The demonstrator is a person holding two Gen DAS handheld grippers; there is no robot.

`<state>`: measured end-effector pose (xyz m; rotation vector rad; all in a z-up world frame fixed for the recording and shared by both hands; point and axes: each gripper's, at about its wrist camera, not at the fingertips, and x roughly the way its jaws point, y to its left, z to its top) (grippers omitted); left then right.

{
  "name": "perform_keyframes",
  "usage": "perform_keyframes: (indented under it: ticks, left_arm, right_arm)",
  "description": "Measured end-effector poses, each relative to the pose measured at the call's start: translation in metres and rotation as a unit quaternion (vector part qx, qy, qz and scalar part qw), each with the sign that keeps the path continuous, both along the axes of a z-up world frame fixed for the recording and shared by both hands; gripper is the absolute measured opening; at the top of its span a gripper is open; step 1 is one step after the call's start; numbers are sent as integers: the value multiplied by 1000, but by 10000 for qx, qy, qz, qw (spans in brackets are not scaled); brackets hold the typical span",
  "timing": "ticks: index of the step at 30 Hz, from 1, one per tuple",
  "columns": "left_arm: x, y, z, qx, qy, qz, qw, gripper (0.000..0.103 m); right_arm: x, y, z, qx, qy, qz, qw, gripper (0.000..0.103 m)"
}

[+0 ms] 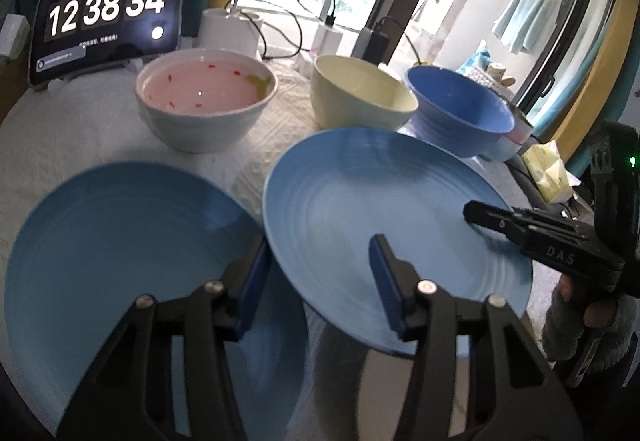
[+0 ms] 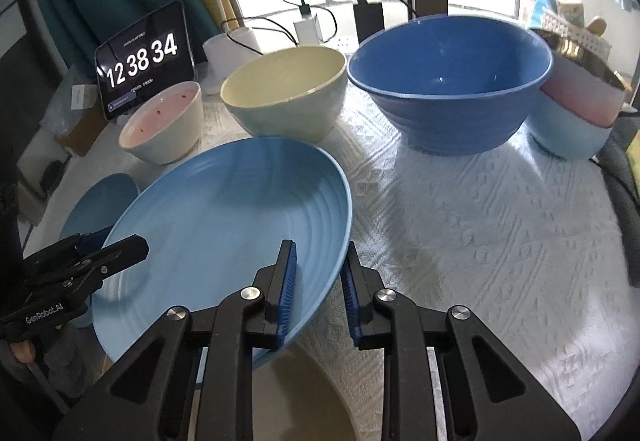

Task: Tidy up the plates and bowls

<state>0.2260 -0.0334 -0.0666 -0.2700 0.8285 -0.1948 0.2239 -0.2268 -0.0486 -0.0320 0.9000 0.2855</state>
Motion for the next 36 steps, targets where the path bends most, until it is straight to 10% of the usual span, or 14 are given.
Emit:
perform_keyframes:
  ticks: [20, 36]
  left_arm:
    - [-70, -15, 49, 275, -820, -414, 9954, 52]
    - [-108, -40, 15, 696, -317, -926, 9928, 52]
  right_arm:
    - [-92, -7, 50, 35, -784, -101, 9969, 22]
    - [-140, -22, 14, 111, -277, -509, 9983, 22]
